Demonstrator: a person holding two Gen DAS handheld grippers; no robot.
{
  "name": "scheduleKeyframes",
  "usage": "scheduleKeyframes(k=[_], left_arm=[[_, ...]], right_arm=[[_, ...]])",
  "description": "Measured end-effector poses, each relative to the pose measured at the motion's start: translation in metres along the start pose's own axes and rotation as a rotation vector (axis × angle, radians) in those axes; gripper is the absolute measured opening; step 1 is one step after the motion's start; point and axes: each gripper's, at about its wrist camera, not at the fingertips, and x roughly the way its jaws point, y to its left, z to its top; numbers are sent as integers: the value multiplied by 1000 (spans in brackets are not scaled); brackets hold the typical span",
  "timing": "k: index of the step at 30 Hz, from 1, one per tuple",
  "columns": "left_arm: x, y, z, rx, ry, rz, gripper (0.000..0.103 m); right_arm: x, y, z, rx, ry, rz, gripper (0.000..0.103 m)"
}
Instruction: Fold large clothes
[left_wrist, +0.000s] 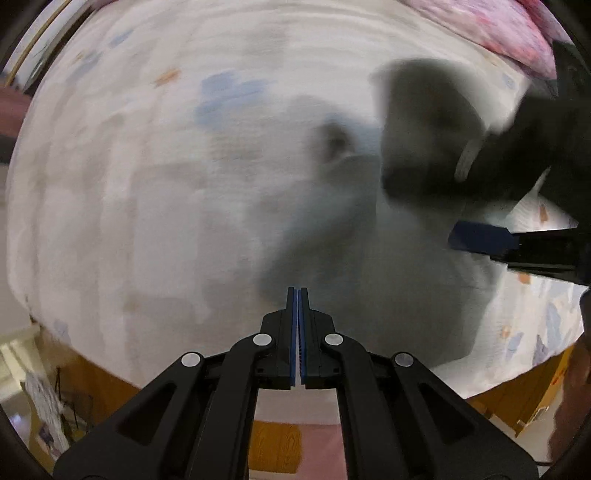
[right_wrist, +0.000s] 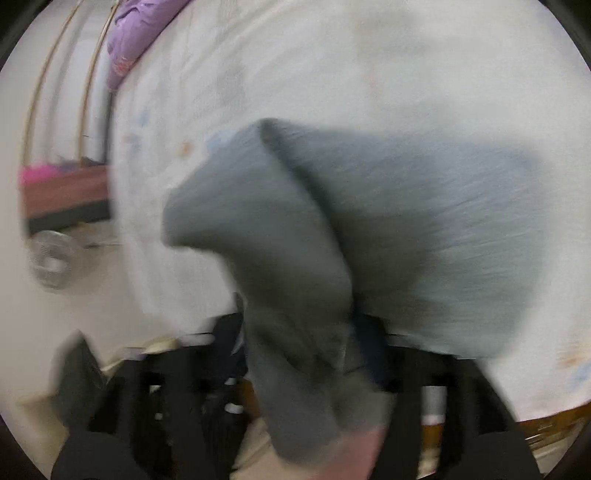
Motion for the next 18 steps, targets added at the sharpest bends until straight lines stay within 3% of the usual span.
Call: scheduleKeyframes(k=[1, 4, 6, 9, 11, 13, 14, 15, 16, 17, 18], left_arm=[[0, 11, -2, -13, 10, 6, 2], [-1, 30, -1, -44, 18, -30, 3], [2, 28, 4, -37, 25, -77, 12], [6, 11, 11, -25, 22, -198, 61], [14, -4, 13, -14, 25, -284, 65], [38, -22, 16, -24, 93, -322, 65], [50, -27, 16, -38, 122, -336, 59], [56, -29, 16, -56, 134, -354, 34], [61, -29, 15, -88, 145, -380, 21], [62, -27, 16, -113, 152, -379, 11], [58, -25, 16, -125, 148, -375, 10]], right_arm=[[2, 4, -1, 5, 4, 14, 78], [-12, 11, -6, -61, -62, -152, 84], [-29, -1, -8, -37, -100, -198, 86], [-59, -25, -15, 25, -149, -171, 86], [-79, -39, -19, 47, -193, -260, 87], [-91, -49, -21, 48, -229, -322, 87], [-98, -52, -23, 49, -250, -329, 87], [-105, -56, -25, 50, -269, -321, 87], [-109, -58, -26, 46, -282, -314, 87], [-117, -57, -27, 30, -306, -326, 85], [-118, -52, -25, 7, -326, -365, 71]])
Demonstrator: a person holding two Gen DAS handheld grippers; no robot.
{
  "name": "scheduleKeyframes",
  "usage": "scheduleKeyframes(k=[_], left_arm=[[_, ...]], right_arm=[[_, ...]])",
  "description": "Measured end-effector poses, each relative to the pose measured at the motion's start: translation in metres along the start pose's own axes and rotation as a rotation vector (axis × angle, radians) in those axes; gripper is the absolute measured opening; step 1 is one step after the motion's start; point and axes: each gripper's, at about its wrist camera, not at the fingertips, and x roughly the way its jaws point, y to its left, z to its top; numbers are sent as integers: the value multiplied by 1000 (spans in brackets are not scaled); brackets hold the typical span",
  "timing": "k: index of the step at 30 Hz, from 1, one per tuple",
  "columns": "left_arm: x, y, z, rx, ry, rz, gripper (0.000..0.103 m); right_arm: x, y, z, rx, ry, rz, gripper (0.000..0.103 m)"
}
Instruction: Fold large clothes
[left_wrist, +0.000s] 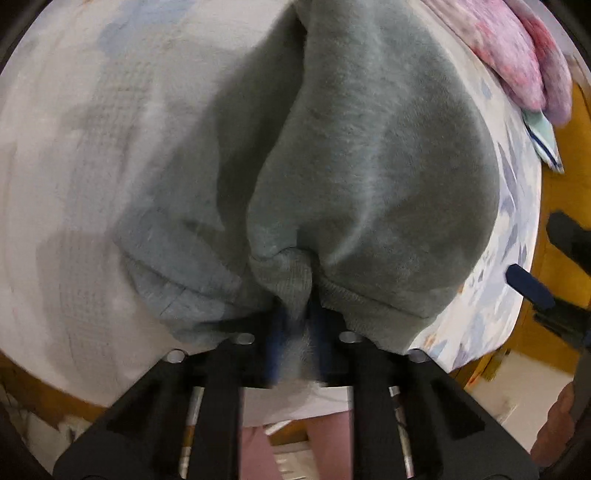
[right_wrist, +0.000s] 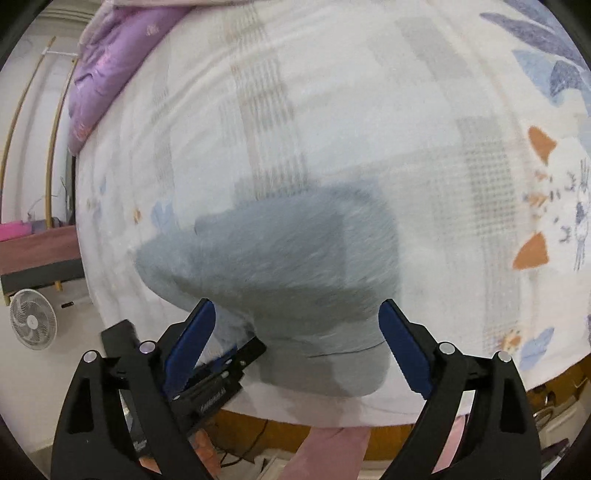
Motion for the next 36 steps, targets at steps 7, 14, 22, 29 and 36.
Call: scheduleKeyframes(k=[7, 14, 22, 29, 36], left_arm=[[-46, 11, -5, 109, -53, 75, 6], [-4, 66, 19, 49, -23, 176, 5], [-24, 33, 28, 115, -47, 259, 10], [-35, 30, 22, 87, -61, 361, 10], [-43, 46, 19, 79, -75, 380, 10]], right_arm=[[46, 36, 17, -132, 50, 8, 16], [120, 66, 47, -199, 33, 10, 12], [91, 47, 40, -110, 72, 74, 16], [58, 43, 11, -162, 130, -58, 24], [124, 29, -43, -269, 202, -157, 25]])
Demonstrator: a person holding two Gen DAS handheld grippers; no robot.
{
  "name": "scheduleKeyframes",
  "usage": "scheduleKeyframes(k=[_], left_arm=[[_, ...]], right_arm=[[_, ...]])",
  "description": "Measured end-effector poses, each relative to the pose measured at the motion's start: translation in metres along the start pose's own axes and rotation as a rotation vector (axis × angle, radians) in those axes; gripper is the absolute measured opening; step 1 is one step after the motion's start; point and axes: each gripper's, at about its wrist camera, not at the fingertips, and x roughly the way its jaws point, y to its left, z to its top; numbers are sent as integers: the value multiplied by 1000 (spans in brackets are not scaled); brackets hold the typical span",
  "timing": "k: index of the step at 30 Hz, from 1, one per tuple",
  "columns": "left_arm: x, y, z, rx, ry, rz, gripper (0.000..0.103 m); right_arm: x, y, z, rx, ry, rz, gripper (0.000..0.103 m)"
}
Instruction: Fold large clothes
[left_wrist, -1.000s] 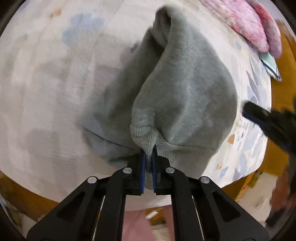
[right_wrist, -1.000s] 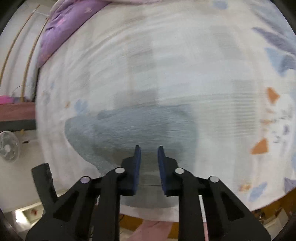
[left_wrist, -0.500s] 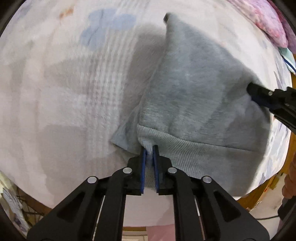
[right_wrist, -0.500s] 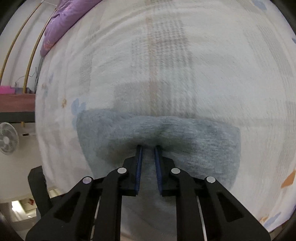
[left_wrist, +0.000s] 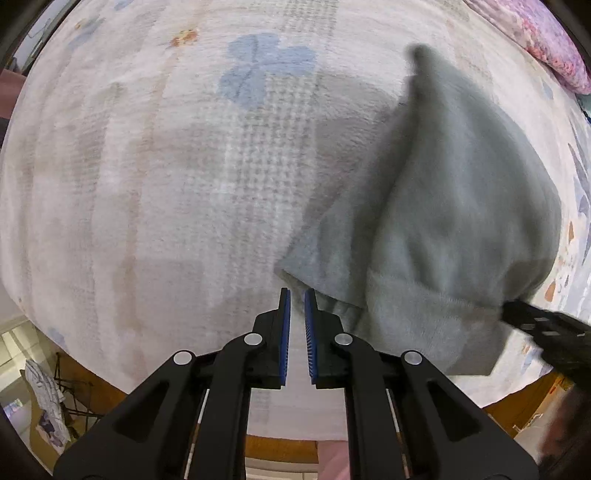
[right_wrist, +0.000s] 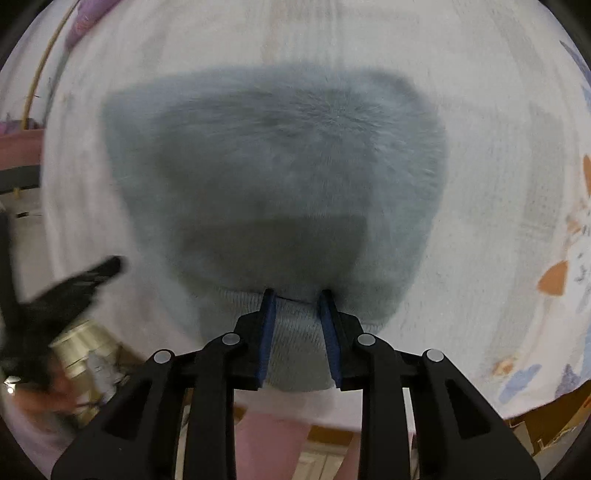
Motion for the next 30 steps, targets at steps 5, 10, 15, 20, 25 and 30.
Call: scheduleKeyframes(k=[5, 10, 15, 20, 25, 30], left_arm=[[-6, -1, -7, 17, -10, 28, 10], [-8, -14, -13, 34, -17, 33, 10], [-19, -18, 1, 51, -44, 10, 10], [-53, -48, 24, 93, -102, -30, 10], [-71, -93, 65, 146, -163, -164, 10], [30, -146, 117, 286, -96, 33, 8]], right_arm=[[-23, 5, -5, 47, 8, 11, 27], [-1, 9, -18, 10, 65, 80, 53], [6, 28, -15, -29, 63, 30, 62], [-57, -1, -8, 117, -90, 140, 31], [-80, -28, 35, 183, -206, 132, 25], [-40, -20, 80, 43, -265, 68, 23]])
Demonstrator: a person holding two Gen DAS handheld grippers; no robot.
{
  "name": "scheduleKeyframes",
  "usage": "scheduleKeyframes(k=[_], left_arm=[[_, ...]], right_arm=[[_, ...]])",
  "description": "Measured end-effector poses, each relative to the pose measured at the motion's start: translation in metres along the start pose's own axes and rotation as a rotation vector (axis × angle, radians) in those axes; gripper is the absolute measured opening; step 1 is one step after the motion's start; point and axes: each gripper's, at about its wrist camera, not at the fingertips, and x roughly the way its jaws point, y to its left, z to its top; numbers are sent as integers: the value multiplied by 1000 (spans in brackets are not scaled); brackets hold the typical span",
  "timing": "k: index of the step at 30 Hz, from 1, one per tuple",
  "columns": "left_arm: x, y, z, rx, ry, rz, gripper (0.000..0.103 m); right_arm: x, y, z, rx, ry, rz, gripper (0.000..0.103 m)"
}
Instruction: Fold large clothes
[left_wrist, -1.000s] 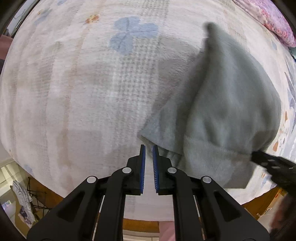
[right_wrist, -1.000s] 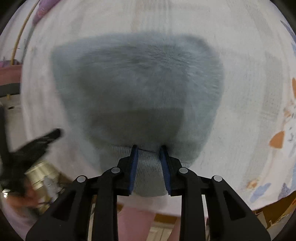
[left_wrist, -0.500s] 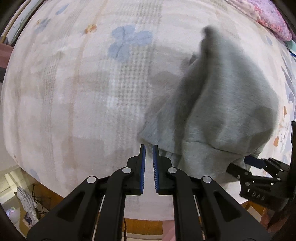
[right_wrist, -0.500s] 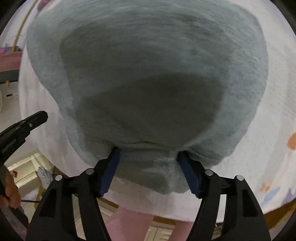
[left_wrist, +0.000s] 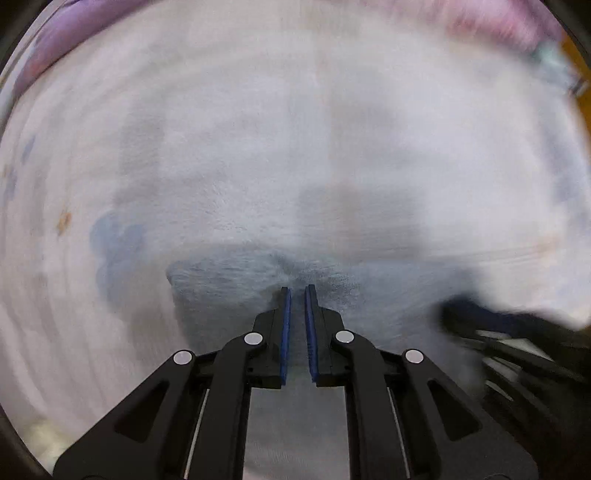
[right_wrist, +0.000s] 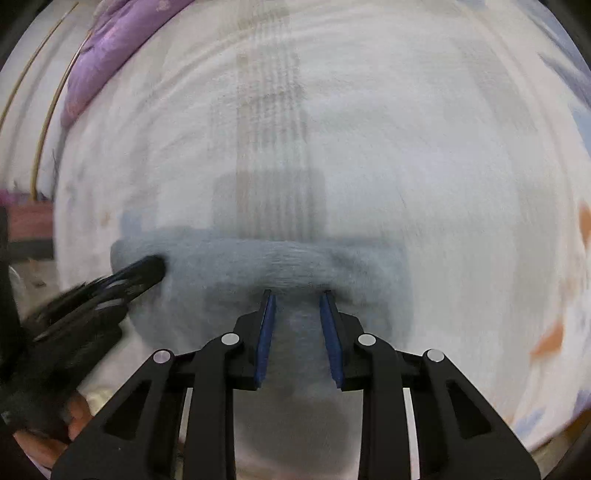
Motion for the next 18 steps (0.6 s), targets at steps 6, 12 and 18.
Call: scheduleKeyframes(k=[6, 12, 18], left_arm=[[-28, 22, 8, -33, -32, -34, 6], [-58, 18, -69, -14, -21, -126, 6], [-17, 3, -117, 47, 91, 1, 6]], right_arm=[[-30, -11, 3, 175, 22, 37, 26], [-37, 3, -76, 122, 125, 89, 25], [-20, 1, -117, 197, 215, 145, 27]])
